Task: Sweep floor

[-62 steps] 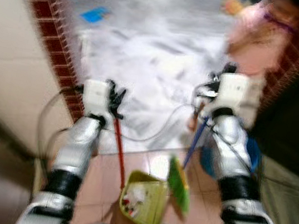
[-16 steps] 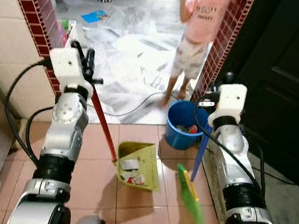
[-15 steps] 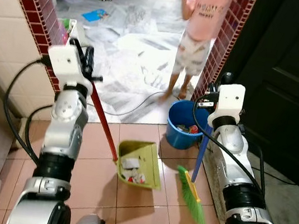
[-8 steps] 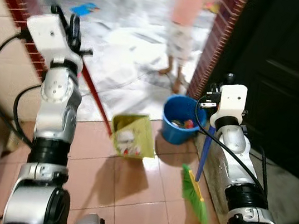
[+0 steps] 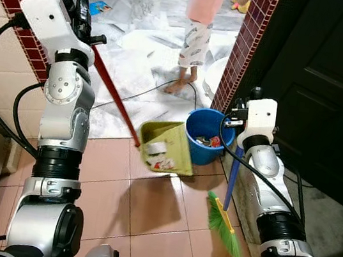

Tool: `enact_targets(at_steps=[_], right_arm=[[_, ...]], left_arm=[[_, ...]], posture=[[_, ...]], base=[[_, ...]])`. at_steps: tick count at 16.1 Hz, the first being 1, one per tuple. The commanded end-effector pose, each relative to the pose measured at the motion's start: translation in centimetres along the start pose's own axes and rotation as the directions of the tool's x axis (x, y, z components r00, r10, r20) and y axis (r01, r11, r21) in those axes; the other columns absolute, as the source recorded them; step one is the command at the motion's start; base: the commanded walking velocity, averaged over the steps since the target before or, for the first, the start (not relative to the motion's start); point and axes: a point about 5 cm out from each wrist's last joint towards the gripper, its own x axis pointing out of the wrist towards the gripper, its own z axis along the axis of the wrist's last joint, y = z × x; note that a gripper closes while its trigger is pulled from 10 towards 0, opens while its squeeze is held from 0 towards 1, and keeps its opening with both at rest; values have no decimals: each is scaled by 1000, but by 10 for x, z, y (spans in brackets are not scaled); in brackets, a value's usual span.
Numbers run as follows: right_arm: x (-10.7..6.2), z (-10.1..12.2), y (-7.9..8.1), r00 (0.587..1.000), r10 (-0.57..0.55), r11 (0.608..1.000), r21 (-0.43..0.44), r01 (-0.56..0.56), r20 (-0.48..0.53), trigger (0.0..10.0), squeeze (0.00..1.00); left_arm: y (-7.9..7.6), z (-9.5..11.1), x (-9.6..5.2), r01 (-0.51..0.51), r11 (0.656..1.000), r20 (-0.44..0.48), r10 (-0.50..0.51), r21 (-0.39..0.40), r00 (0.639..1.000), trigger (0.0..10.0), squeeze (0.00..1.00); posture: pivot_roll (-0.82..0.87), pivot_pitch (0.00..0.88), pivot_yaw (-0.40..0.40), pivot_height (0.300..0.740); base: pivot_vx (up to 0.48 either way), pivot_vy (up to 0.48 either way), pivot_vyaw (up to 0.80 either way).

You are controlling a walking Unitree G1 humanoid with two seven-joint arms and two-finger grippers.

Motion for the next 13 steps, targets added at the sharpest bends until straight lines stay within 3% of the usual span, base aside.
enact_targets(at_steps=[1, 6, 9, 13], right_arm=[[1, 5, 1, 1000, 5, 1000, 14, -5, 16, 10000, 0], [1, 6, 2, 1000, 21, 1000, 21, -21, 17, 10000, 0], [2, 7, 3, 999, 26, 999, 22, -26, 18, 10000, 0], [1, 6, 4, 999, 33, 999, 21, -33, 16, 10000, 0]], left_arm=[[-5, 21, 6, 4, 999, 87, -1, -35, 996, 10000, 0], [-12, 34, 12, 25, 997, 130, -15, -75, 991, 10000, 0], [-15, 39, 15, 38, 995, 149, -24, -91, 989, 10000, 0], [-17, 41, 16, 50, 994, 159, -34, -99, 987, 10000, 0]], posture=[[-60, 0, 16, 740], [-62, 0, 10, 740], [-63, 0, 10, 740], [-65, 0, 11, 740]], base=[[0, 0, 0], [0, 0, -474], [380, 0, -471], [460, 0, 0]])
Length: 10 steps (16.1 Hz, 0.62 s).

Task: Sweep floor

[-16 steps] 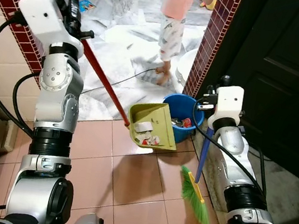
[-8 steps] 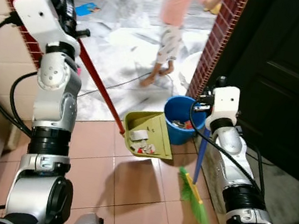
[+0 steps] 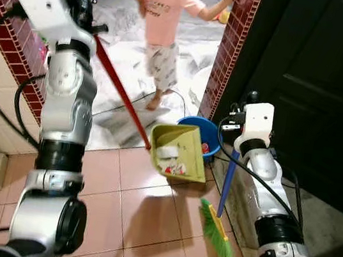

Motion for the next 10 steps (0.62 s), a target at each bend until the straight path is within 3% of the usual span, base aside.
enact_targets(at_steps=[1, 8, 10], right_arm=[[4, 12, -1, 999, 7, 1000, -10, -6, 44, 10000, 0], [4, 12, 0, 999, 9, 1000, -9, -9, 42, 10000, 0], [4, 12, 0, 999, 9, 1000, -10, -9, 40, 10000, 0]], left_arm=[[-8, 24, 8, 25, 999, 112, -20, -40, 994, 10000, 0], [-11, 22, 8, 32, 999, 106, -28, -40, 994, 10000, 0], [-13, 20, 7, 34, 998, 101, -29, -43, 994, 10000, 0]], posture=[[-66, 0, 11, 740], [-66, 0, 13, 740], [-66, 0, 13, 740]], base=[[472, 0, 0], [472, 0, 0], [476, 0, -681]])
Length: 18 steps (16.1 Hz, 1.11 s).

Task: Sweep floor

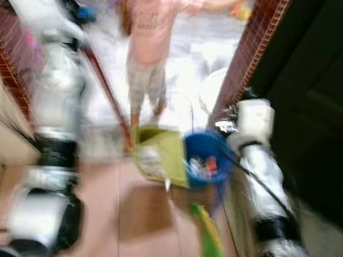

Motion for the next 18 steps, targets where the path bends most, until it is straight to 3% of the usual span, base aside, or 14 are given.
enact_targets(at_steps=[1, 7, 10, 13, 18], right_arm=[[7, 19, 6, 997, 20, 999, -29, -18, 72, 10000, 0], [6, 19, 7, 997, 29, 999, -31, -27, 70, 10000, 0], [7, 20, 7, 997, 32, 999, -35, -30, 70, 10000, 0], [7, 21, 7, 997, 36, 999, -34, -34, 71, 10000, 0], [6, 20, 6, 997, 37, 999, -36, -35, 69, 10000, 0]], left_arm=[[-2, 30, 9, 6, 998, 127, 2, -62, 992, 10000, 0], [-3, 29, 8, 6, 998, 128, 2, -61, 992, 10000, 0], [-4, 25, 6, -1, 999, 126, 8, -53, 992, 10000, 0], [-4, 23, 4, -38, 998, 157, 29, 54, 987, 10000, 0], [-15, 17, 0, -12, 995, 183, -7, 102, 983, 10000, 0]], posture=[[-66, 0, 13, 740], [-66, 0, 10, 740], [-66, 0, 9, 740], [-67, 0, 8, 740], [-74, 0, 8, 740]], base=[[480, 0, -575], [459, 0, 0], [0, 0, 0], [0, 0, 0], [0, 0, 0]])
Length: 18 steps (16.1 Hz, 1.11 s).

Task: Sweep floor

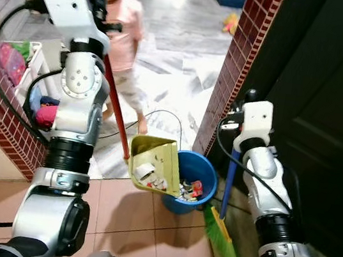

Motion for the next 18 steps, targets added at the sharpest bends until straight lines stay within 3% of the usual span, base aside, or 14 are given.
enact_targets(at_steps=[1, 8, 13, 17, 18], right_arm=[[2, 10, 0, 999, 1, 1000, 3, -1, 39, 10000, 0], [-3, 10, 4, 999, 12, 1000, 28, -14, 49, 10000, 0], [-10, 10, 7, 998, -6, 999, 50, 2, 63, 10000, 0], [-20, 9, 9, 997, -42, 997, 71, 37, 70, 10000, 0], [-20, 9, 9, 997, -44, 997, 72, 38, 70, 10000, 0]], left_arm=[[-7, 10, 2, 1, 1000, 76, 0, -11, 997, 10000, 0], [-29, 16, 3, 11, 998, 162, -20, 58, 987, 10000, 0], [-64, 11, -7, 99, 993, 184, -110, 69, 977, 10000, 0], [-97, 9, -22, 226, 970, 222, -241, 91, 945, 10000, 0], [-98, 9, -23, 230, 969, 223, -245, 91, 944, 10000, 0]], posture=[[-77, 0, 10, 740], [-83, 2, 26, 740], [-89, 24, 61, 740], [-91, 44, 102, 740], [-91, 44, 102, 740]], base=[[0, 0, 0], [0, 0, 0], [0, 0, 0], [0, 0, 0], [0, 0, 0]])
